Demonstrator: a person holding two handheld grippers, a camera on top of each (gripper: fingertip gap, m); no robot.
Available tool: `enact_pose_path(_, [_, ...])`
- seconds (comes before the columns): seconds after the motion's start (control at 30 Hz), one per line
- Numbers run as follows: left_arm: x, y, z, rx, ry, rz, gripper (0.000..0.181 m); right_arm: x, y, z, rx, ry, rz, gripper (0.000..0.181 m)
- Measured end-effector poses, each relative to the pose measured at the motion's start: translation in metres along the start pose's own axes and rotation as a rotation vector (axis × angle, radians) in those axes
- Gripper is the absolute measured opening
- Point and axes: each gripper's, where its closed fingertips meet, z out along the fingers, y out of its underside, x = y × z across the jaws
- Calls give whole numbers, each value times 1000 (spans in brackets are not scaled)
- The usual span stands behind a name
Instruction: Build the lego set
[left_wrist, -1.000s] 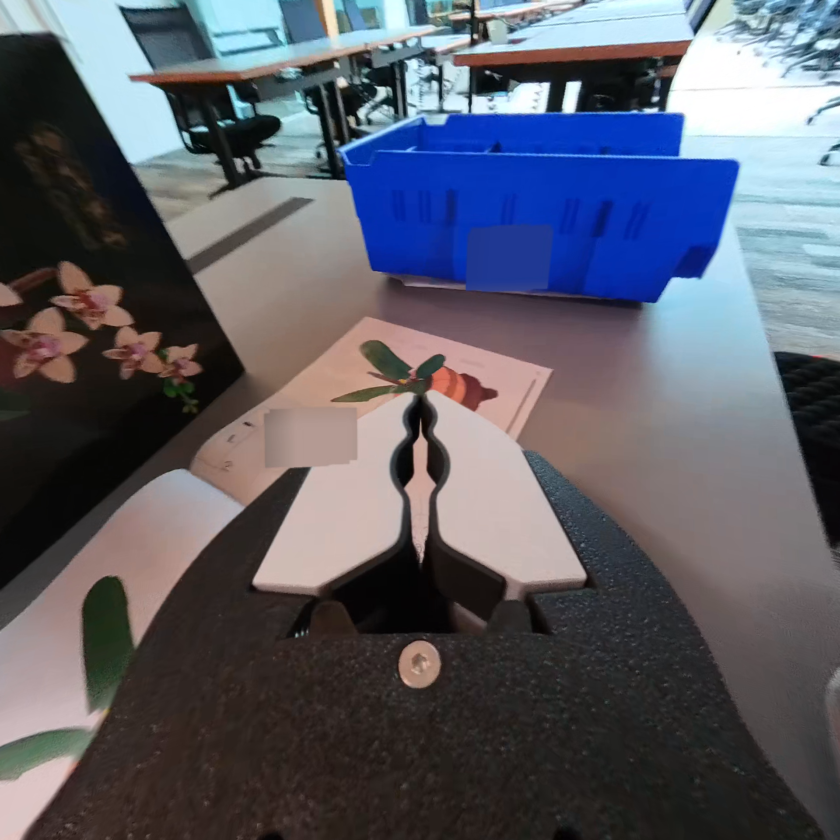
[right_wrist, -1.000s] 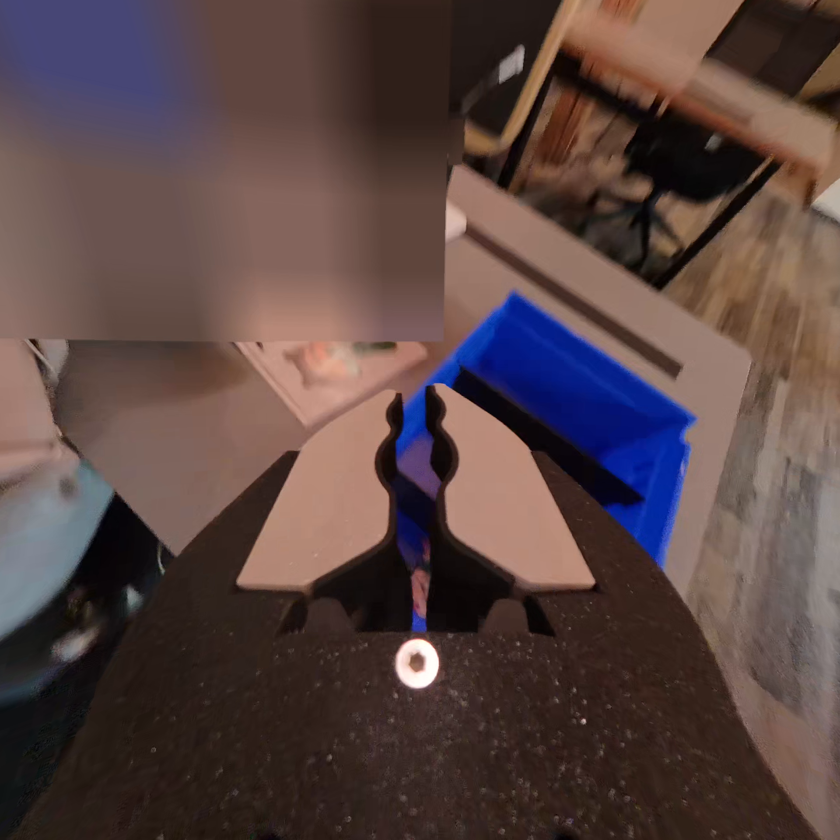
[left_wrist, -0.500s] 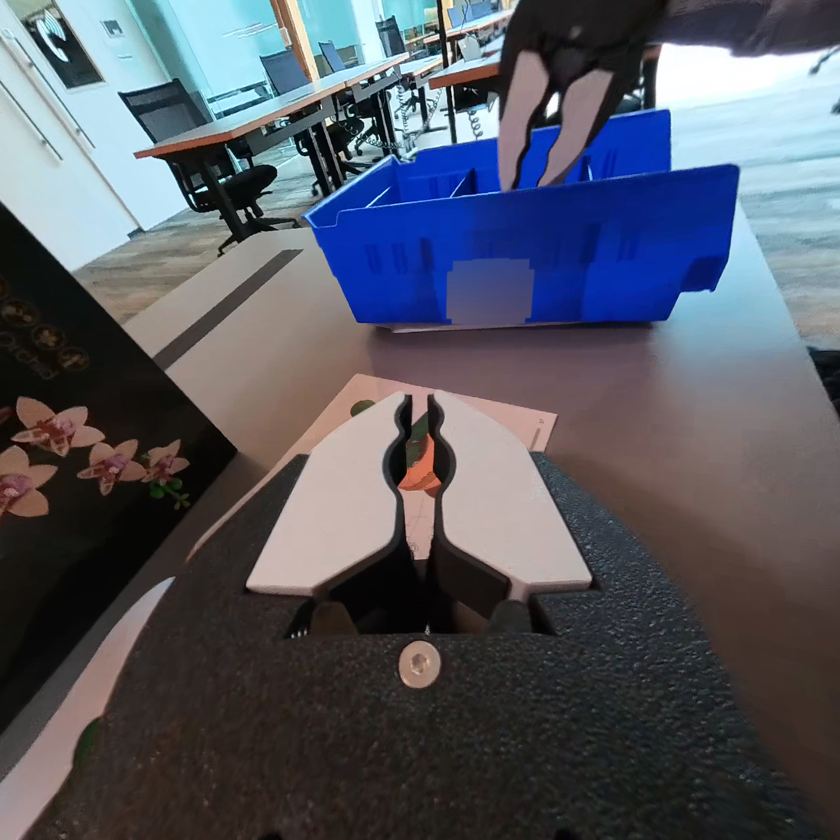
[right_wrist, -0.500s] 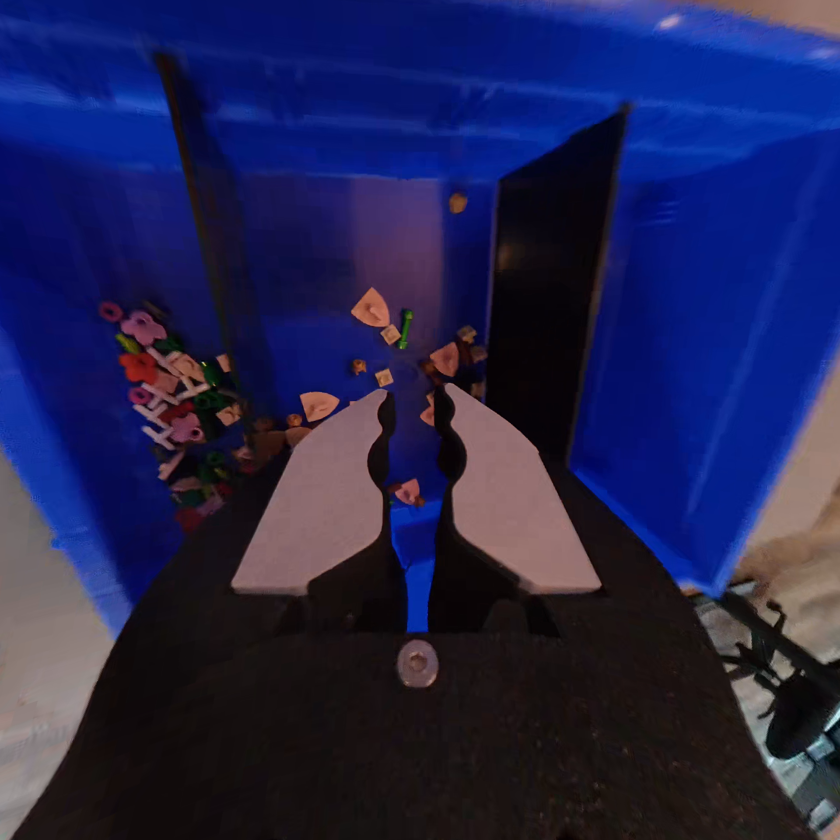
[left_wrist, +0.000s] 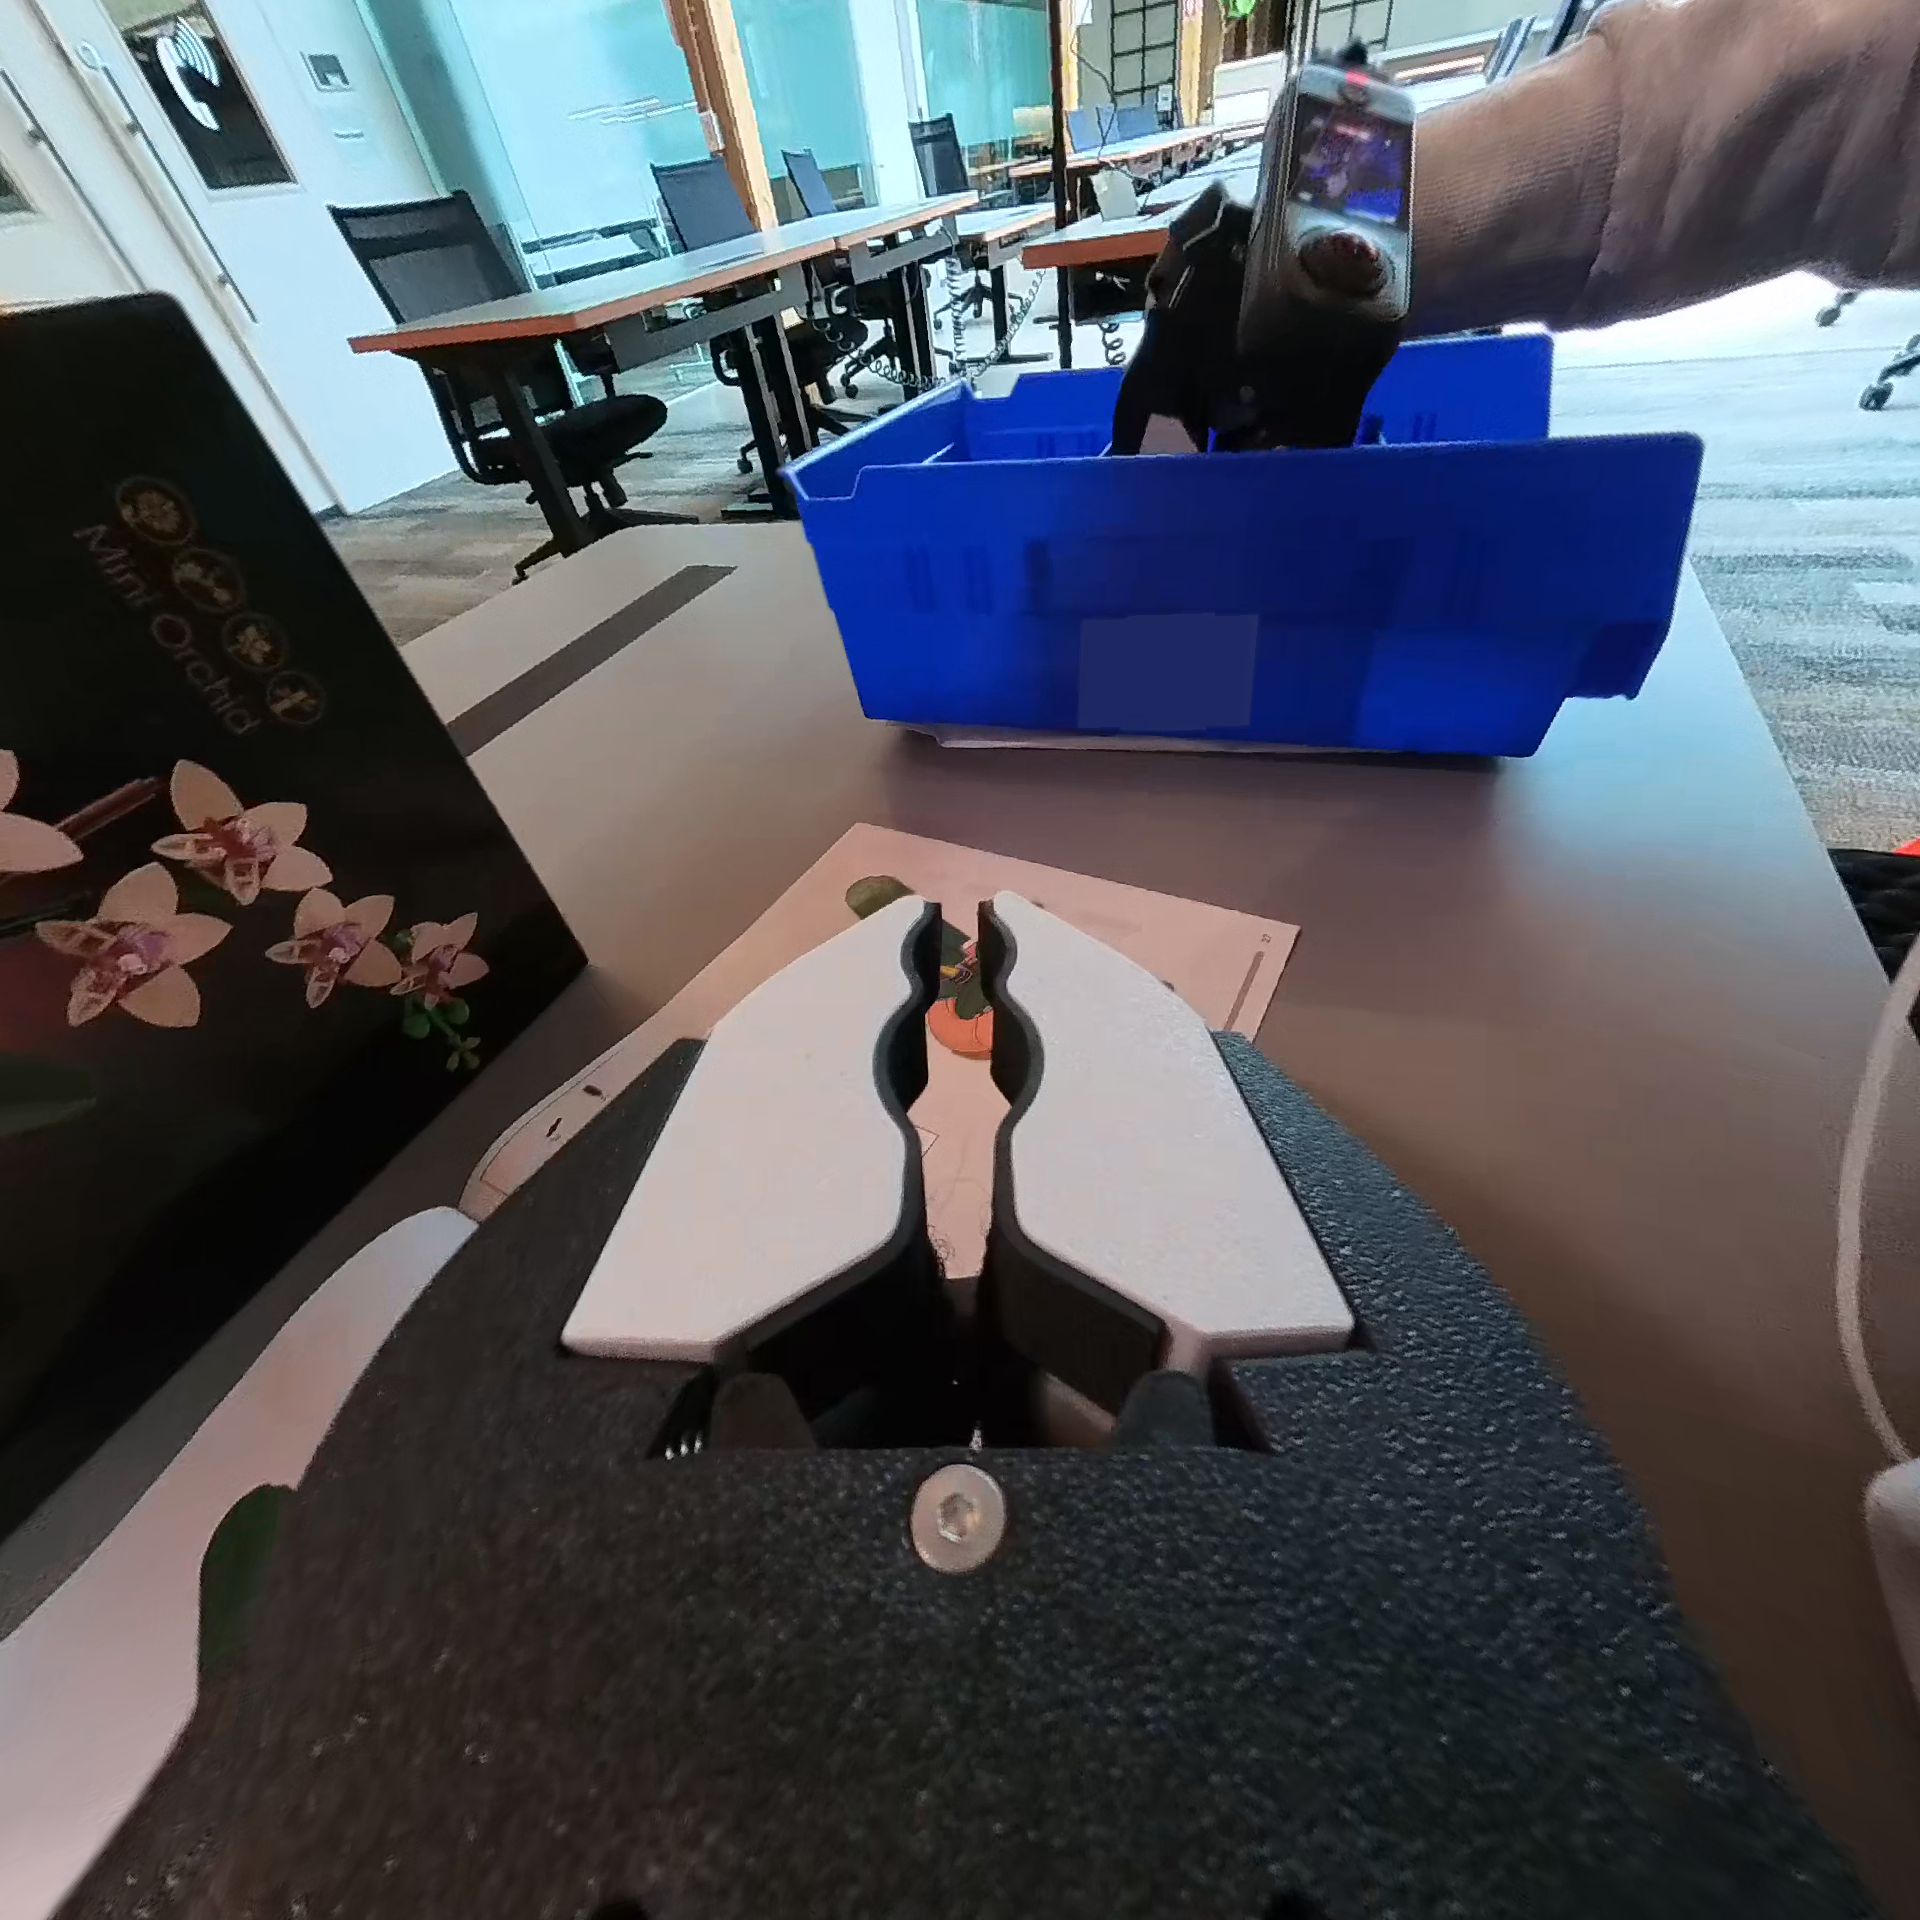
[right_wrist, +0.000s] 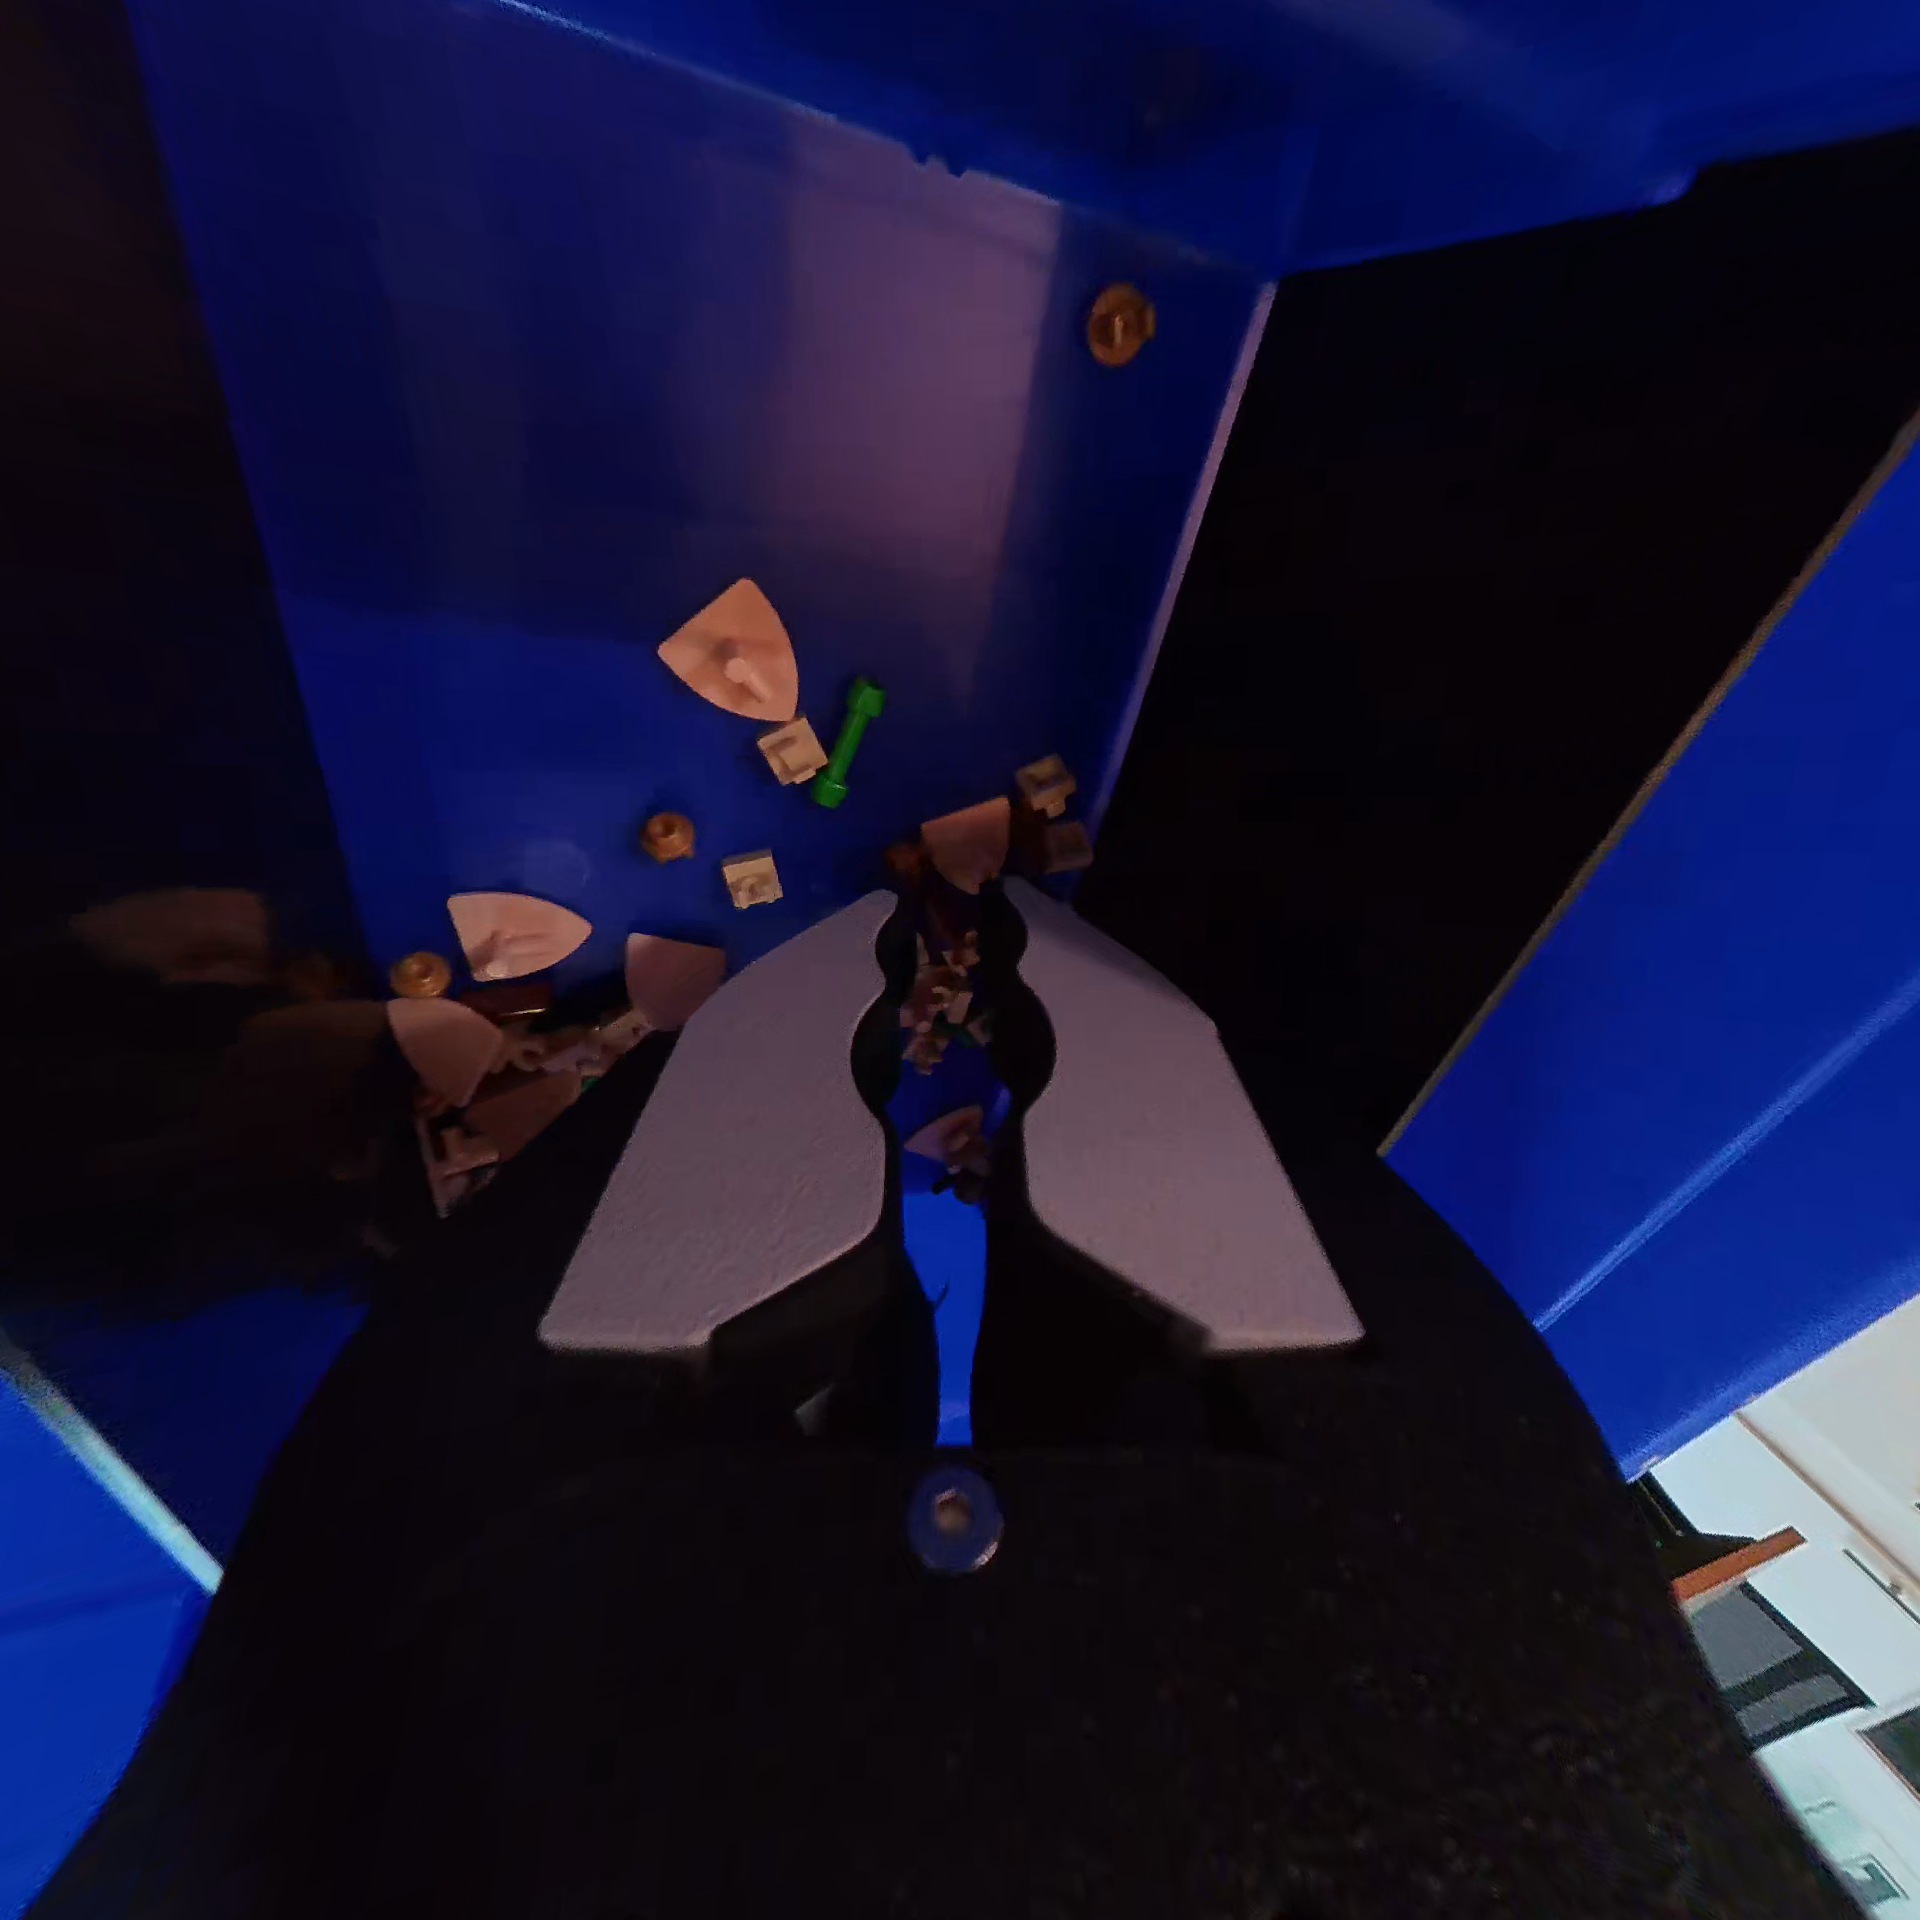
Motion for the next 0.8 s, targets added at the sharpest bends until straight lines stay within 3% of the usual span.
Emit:
enact_pose_path(0.33, [0,12,-14,-44,-20,34,8,3,0,-5,28,-22,136,4])
enact_pose_path(0.53, [4,18,-26,-54,-9,36,9,29,-22,-71,143,226,445,4])
enact_pose_path(0.67, [8,31,-32,-97,1,20,10,50,-108,-139,489,377,727,4])
enact_pose_path(0.73, [10,39,-35,-129,16,-9,12,51,-173,-160,774,291,871,4])
enact_pose_path(0.8, [12,42,-39,-146,27,-22,15,42,-235,-160,1001,106,968,4])
